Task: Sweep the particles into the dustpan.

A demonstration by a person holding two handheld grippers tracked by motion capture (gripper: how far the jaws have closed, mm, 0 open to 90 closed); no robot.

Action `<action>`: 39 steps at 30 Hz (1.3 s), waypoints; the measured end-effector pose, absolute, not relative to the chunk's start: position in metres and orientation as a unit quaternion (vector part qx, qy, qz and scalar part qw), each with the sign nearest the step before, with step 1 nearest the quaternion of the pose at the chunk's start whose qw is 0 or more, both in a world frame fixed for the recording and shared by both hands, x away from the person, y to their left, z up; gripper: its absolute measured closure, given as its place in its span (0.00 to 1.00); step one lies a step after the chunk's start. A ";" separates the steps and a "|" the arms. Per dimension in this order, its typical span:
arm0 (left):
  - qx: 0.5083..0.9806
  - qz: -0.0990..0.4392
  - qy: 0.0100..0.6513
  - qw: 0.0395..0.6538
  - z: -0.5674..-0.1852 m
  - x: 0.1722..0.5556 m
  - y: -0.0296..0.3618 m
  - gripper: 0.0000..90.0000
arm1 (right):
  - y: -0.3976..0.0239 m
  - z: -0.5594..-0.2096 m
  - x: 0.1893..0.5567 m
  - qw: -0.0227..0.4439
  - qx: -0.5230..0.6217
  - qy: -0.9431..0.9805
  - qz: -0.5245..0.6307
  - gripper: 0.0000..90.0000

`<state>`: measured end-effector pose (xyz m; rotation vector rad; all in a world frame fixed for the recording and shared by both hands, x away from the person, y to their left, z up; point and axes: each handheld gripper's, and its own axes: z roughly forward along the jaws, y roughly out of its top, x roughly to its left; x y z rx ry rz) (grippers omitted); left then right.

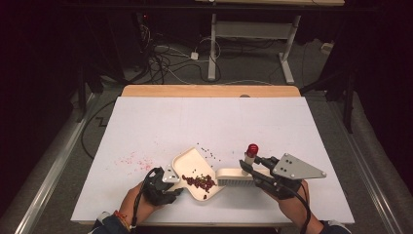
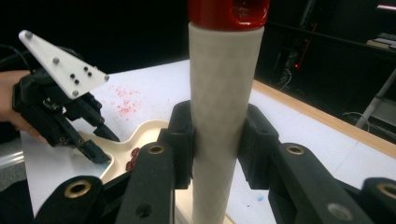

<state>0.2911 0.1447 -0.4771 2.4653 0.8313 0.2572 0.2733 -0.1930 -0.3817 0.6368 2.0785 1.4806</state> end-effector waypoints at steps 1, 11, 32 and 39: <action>0.910 0.095 0.308 0.261 -0.477 0.291 0.145 0.70 | -0.195 -0.380 0.273 0.256 0.236 0.761 0.547 0.78; 0.906 0.092 0.315 0.265 -0.478 0.292 0.145 0.70 | -0.183 -0.385 0.289 0.314 0.253 0.746 0.530 0.78; 0.894 0.075 0.349 0.272 -0.475 0.309 0.162 0.70 | -0.146 -0.380 0.329 0.313 0.255 0.729 0.553 0.78; 0.891 0.077 0.356 0.271 -0.476 0.313 0.163 0.70 | -0.128 -0.393 0.373 0.363 0.288 0.697 0.548 0.78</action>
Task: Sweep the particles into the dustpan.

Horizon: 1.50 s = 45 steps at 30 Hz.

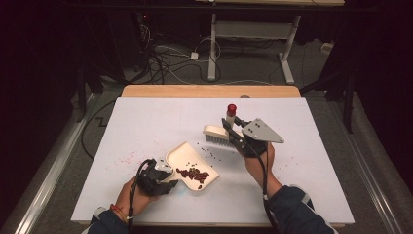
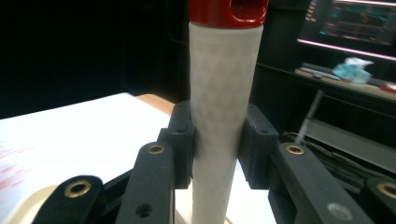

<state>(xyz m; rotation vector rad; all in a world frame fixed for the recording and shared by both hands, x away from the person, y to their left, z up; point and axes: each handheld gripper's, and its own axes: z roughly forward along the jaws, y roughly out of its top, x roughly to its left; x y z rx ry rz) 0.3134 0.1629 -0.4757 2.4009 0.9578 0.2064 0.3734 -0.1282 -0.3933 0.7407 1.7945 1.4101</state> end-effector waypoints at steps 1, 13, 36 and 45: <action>0.891 0.077 0.356 0.270 -0.476 0.314 0.163 0.70 | -0.125 -0.397 0.380 0.362 0.294 0.694 0.549 0.78; 0.893 0.079 0.356 0.265 -0.477 0.315 0.162 0.70 | -0.098 -0.412 0.378 0.329 0.257 0.728 0.543 0.78; 0.912 0.078 0.321 0.244 -0.472 0.298 0.158 0.70 | -0.129 -0.384 0.317 0.303 0.217 0.742 0.557 0.78; 0.913 0.079 0.319 0.241 -0.472 0.298 0.159 0.70 | -0.191 -0.381 0.299 0.291 0.246 0.757 0.531 0.78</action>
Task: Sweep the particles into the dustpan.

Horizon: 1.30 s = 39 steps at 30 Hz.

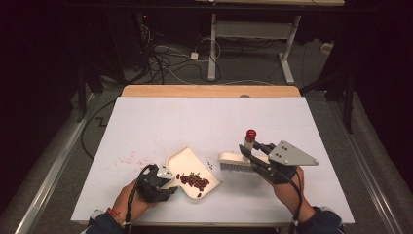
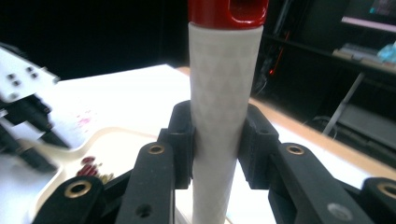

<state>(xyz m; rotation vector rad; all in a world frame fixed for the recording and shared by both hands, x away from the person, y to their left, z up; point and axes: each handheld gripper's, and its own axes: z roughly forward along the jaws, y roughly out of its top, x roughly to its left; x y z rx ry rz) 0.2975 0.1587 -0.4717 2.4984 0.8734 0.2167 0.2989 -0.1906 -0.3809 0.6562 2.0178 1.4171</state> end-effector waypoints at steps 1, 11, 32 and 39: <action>0.914 0.079 0.319 0.240 -0.471 0.298 0.159 0.70 | -0.195 -0.381 0.295 0.287 0.244 0.760 0.529 0.78; 0.917 0.082 0.313 0.234 -0.472 0.299 0.157 0.70 | -0.188 -0.389 0.279 0.255 0.228 0.778 0.527 0.78; 0.915 0.080 0.318 0.236 -0.473 0.299 0.155 0.70 | -0.160 -0.387 0.312 0.338 0.254 0.721 0.549 0.78; 0.912 0.080 0.324 0.239 -0.474 0.299 0.152 0.70 | -0.146 -0.405 0.319 0.333 0.257 0.734 0.533 0.78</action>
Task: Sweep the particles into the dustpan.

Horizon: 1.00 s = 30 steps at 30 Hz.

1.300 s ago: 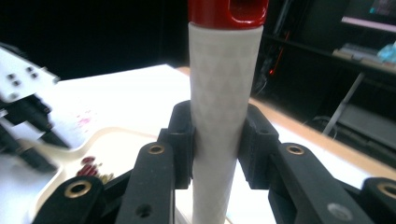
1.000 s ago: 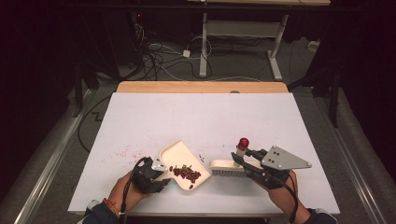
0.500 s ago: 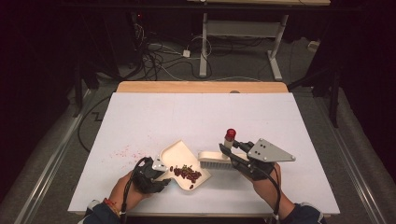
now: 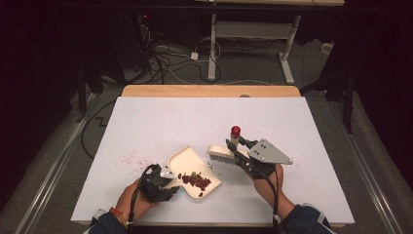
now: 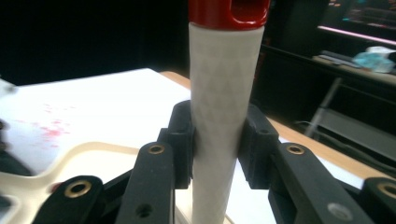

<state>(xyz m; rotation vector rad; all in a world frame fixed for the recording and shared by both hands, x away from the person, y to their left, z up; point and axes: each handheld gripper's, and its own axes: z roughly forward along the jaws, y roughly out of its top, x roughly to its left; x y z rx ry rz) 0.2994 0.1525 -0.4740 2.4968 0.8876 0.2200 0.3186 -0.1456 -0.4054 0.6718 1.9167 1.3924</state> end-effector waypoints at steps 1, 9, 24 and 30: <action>0.912 0.080 0.324 0.239 -0.474 0.300 0.153 0.70 | -0.142 -0.405 0.316 0.330 0.252 0.737 0.533 0.78; 0.911 0.079 0.325 0.240 -0.474 0.300 0.153 0.70 | -0.124 -0.404 0.299 0.300 0.222 0.745 0.553 0.78; 0.915 0.079 0.321 0.232 -0.470 0.298 0.154 0.70 | -0.155 -0.393 0.295 0.357 0.235 0.727 0.538 0.78; 0.911 0.081 0.330 0.235 -0.469 0.294 0.156 0.70 | -0.166 -0.401 0.294 0.370 0.247 0.732 0.516 0.78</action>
